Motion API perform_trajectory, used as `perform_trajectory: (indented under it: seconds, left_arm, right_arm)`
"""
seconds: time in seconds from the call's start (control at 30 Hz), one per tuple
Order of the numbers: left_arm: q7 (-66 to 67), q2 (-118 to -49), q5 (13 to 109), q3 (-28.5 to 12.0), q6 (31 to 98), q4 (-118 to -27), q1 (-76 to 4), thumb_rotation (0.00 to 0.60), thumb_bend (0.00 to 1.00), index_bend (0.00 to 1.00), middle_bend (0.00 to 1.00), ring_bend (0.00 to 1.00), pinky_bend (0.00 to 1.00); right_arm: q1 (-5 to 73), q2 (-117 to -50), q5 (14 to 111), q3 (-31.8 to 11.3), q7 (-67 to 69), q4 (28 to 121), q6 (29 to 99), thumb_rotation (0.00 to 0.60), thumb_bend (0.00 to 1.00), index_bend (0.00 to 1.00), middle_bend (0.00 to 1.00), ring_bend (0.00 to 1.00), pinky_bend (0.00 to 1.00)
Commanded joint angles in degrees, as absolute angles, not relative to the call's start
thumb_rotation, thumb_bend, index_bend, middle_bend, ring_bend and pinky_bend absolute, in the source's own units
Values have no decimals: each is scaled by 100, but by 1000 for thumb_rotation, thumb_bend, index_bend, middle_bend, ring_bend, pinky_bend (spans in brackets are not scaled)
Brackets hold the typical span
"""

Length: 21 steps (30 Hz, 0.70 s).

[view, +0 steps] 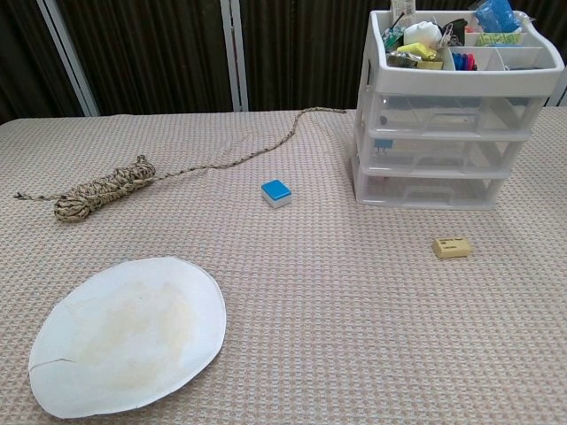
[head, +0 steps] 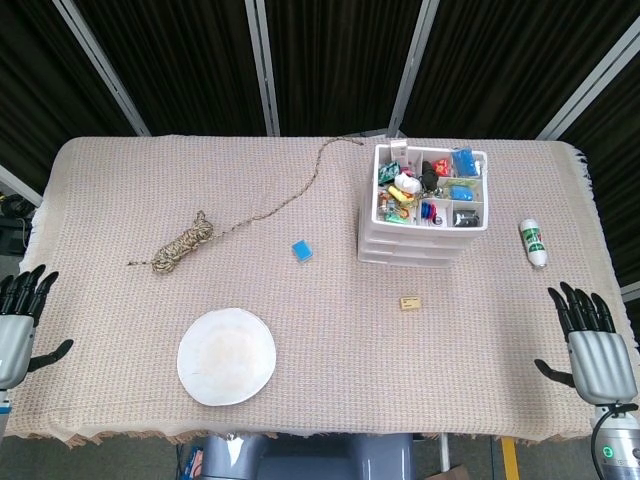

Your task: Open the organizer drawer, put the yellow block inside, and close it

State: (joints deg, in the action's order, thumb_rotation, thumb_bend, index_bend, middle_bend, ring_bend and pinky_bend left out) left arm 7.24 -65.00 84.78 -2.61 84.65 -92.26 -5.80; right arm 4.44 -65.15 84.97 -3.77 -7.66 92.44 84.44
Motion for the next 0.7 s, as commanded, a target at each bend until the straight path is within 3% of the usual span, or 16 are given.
perform_trajectory:
  seconds: [0.03,0.7]
  left_arm:
    - [717,-6498,8468,-262,8461,-9222,-578,600,208,21,0,0,0]
    - [720,-6503,8473,-255,8505,-9243,-548,600,208,31,0,0,0]
  right_arm:
    - [452,-6515,8498,-379,-775,9251,8435,600,0,0,0,0,0]
    - [428,-6545,8549,-451,-479,9278,8597,600,1,30,1,0,0]
